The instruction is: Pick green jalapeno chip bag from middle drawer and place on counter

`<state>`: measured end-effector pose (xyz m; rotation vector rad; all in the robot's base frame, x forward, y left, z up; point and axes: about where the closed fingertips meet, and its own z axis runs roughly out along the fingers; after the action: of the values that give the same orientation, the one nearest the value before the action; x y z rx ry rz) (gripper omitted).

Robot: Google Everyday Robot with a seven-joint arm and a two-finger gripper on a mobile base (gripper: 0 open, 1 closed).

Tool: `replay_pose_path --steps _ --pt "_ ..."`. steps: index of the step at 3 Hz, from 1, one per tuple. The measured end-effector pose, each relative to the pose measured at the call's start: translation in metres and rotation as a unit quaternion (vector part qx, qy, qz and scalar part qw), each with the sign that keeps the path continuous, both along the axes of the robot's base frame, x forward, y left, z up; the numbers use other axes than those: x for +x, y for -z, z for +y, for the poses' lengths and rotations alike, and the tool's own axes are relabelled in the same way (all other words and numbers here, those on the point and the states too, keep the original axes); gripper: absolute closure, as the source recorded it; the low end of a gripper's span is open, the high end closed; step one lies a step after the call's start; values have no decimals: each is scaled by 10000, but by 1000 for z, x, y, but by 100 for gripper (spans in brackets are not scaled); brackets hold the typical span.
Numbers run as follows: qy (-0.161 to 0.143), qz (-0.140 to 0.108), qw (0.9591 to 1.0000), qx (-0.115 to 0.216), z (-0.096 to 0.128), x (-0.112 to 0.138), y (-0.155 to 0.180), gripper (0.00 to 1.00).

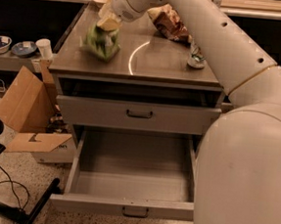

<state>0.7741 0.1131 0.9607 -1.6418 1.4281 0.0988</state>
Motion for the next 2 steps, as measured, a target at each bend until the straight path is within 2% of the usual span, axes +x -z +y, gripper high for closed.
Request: replay_pose_path --steps 1,2 --pt "0 0 10000 0 0 0 0 5" --pt "0 0 10000 0 0 0 0 0"
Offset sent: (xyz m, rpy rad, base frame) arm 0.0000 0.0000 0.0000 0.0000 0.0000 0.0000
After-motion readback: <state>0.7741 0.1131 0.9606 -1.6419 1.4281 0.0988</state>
